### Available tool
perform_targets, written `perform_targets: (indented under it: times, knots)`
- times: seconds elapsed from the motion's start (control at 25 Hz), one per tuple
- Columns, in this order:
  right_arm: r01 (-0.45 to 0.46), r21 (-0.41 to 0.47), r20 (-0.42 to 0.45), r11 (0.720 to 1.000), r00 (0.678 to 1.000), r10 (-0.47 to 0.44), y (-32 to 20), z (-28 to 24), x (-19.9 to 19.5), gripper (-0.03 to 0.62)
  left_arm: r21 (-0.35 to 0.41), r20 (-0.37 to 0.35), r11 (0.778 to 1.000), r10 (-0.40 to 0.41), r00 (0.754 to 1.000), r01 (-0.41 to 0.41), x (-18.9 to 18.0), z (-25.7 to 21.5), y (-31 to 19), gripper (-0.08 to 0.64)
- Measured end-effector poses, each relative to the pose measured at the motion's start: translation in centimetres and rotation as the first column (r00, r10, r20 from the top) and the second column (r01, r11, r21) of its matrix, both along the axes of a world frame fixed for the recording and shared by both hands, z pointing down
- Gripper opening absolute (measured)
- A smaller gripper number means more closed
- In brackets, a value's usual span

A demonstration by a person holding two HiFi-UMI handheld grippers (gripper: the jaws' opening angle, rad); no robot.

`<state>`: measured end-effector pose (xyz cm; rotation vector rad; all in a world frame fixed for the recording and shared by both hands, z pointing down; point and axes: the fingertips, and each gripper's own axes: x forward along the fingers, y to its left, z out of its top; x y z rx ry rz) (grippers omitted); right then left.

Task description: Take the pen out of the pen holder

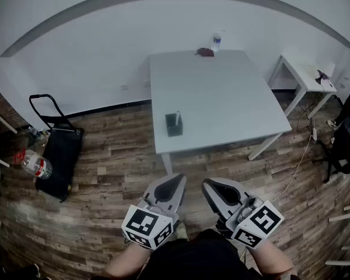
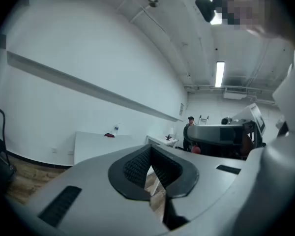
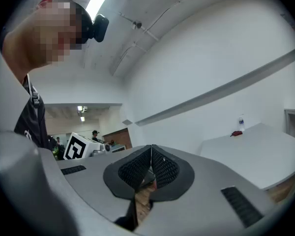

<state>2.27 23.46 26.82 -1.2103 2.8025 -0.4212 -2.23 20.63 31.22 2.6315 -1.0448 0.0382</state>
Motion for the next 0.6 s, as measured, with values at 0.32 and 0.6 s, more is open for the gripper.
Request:
perform_targets:
  times: [0.32, 0.6]
  knots:
    - [0.017, 0.001, 0.013, 1.0, 1.0, -0.017, -5.4, 0.4, -0.2, 0.012, -0.014, 0.03, 1.0, -0.019, 0.999, 0.02, 0.3, 1.6, -5.5, 0.005]
    - [0.071, -0.001, 0.031, 0.997, 0.997, -0.071, -11.7, 1.0, 0.3, 0.012, -0.041, 0.084, 0.998, -0.054, 0.995, 0.057, 1.2, 3.7, -11.5, 0.006]
